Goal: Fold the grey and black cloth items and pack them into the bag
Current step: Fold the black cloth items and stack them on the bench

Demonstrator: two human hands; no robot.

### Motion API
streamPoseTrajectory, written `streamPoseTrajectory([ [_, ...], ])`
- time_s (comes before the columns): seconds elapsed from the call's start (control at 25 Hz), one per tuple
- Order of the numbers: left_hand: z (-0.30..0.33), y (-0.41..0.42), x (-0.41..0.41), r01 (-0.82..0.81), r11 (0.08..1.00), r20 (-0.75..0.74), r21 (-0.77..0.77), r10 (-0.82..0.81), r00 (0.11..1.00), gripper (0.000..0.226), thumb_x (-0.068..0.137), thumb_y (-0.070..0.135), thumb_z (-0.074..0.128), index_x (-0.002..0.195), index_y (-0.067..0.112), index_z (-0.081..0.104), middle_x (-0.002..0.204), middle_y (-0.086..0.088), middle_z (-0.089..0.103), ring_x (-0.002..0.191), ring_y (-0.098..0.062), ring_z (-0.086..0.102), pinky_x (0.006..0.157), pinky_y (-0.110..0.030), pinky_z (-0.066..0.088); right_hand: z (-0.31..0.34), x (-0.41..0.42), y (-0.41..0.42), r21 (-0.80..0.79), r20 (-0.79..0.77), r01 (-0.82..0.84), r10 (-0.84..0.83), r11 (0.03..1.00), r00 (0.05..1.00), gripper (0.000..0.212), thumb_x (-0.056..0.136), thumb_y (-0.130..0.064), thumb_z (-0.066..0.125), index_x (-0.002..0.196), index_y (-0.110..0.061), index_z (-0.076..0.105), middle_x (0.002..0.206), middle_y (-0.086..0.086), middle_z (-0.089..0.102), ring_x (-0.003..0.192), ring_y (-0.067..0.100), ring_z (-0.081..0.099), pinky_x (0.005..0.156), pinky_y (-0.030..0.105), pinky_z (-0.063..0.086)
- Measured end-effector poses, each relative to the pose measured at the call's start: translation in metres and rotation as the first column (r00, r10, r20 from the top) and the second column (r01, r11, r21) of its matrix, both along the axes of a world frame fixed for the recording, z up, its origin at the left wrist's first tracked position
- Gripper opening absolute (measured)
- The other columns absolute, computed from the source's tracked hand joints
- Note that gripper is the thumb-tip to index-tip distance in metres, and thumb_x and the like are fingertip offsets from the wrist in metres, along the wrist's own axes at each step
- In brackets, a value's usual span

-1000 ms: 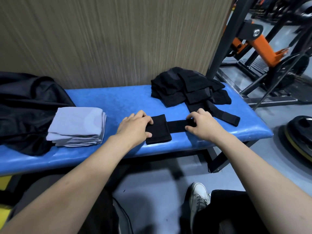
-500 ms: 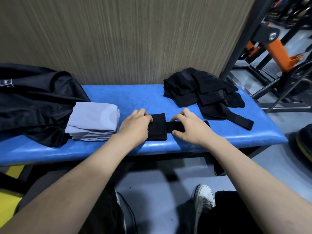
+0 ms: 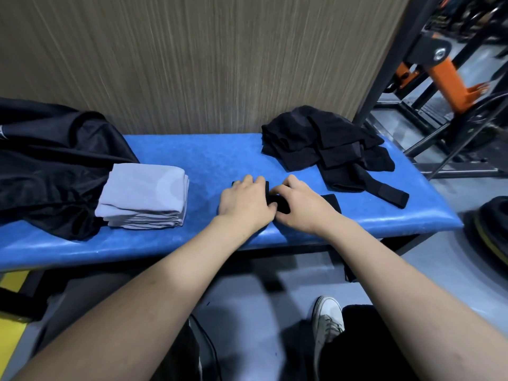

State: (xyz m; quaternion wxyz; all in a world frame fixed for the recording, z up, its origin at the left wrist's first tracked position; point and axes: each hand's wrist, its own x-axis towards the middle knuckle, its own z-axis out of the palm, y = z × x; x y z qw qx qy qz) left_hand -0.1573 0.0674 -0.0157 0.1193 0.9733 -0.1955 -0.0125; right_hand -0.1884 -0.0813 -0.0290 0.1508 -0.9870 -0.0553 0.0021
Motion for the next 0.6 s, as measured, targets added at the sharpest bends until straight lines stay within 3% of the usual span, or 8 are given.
streamPoseTrajectory([
  [0.24,0.002,0.0,-0.003,0.125,0.992,0.082,0.011,-0.125,0.989,0.028,0.091,0.028,0.052,0.118,0.029,0.046,0.109,-0.001,0.049,0.095,-0.026,0.054,0.07,-0.035,0.033,0.004,-0.001,-0.012,0.001,-0.04,0.013,-0.013,1.0,0.999,0.051,0.084,-0.042,0.069,0.128,-0.02,0.057,0.112,0.001,0.043,0.106,0.021,0.049,0.083,0.033,0.046],
  [0.36,0.006,0.002,0.0,0.124,0.992,0.048,0.011,-0.124,0.991,0.024,0.092,0.023,0.048,0.114,0.031,0.055,0.102,0.0,0.045,0.088,-0.026,0.051,0.07,-0.033,0.033,0.006,-0.003,-0.016,0.004,-0.052,0.027,-0.026,1.0,0.998,0.048,0.082,-0.042,0.071,0.124,-0.022,0.058,0.113,-0.001,0.043,0.106,0.019,0.048,0.079,0.031,0.044],
  [0.44,0.005,0.004,0.002,0.115,0.993,0.015,-0.003,-0.115,0.993,0.025,0.093,0.021,0.047,0.111,0.03,0.063,0.103,0.001,0.046,0.087,-0.025,0.05,0.072,-0.033,0.036,0.006,-0.003,-0.015,0.005,-0.056,0.025,-0.025,1.0,0.998,0.049,0.081,-0.042,0.071,0.124,-0.024,0.057,0.112,-0.002,0.042,0.107,0.019,0.047,0.084,0.037,0.049],
  [0.6,0.004,0.017,0.011,0.091,0.973,-0.039,-0.214,-0.102,0.994,0.029,0.09,0.012,0.051,0.109,0.027,0.068,0.102,0.005,0.05,0.102,-0.021,0.056,0.084,-0.032,0.044,0.007,-0.004,-0.013,0.005,-0.057,0.033,-0.033,0.999,0.998,0.054,0.08,-0.044,0.072,0.127,-0.025,0.056,0.112,-0.004,0.041,0.109,0.017,0.047,0.089,0.041,0.05],
])
